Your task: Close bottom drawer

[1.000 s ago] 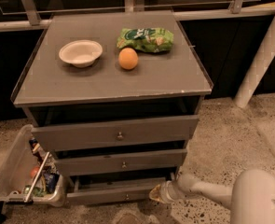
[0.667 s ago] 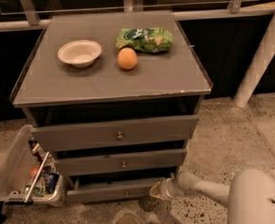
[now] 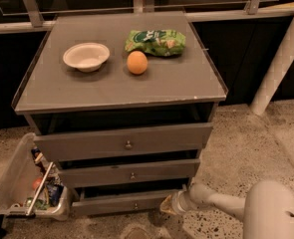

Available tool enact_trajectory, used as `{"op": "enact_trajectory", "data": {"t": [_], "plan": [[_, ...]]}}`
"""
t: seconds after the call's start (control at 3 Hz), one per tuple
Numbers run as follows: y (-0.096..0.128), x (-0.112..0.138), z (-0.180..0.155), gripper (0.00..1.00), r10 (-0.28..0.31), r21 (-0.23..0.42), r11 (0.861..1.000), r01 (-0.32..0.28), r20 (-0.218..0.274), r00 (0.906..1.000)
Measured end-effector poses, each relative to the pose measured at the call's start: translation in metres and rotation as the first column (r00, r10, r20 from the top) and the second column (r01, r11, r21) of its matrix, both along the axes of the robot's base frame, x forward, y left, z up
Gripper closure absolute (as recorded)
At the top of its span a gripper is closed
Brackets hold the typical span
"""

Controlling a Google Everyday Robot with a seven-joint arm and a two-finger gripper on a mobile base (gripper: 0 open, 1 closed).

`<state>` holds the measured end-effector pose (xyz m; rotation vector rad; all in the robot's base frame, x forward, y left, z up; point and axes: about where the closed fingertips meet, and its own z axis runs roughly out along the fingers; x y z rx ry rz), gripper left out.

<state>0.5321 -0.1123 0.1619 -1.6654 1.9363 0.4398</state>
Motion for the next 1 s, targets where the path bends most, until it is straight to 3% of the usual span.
{"op": "enact_trajectory", "data": {"t": [0.33, 0.67, 1.0], "plan": [[0.0, 0.0, 0.0, 0.17, 0.0, 0.0, 1.0, 0.0, 0.0, 1.0], [0.0001, -0.0001, -0.0001, 0.0, 0.0, 0.0, 1.0, 0.0, 0.0, 1.0], [0.0001, -0.0001, -0.0001, 0.0, 0.0, 0.0, 1.0, 0.0, 0.0, 1.0]]}}
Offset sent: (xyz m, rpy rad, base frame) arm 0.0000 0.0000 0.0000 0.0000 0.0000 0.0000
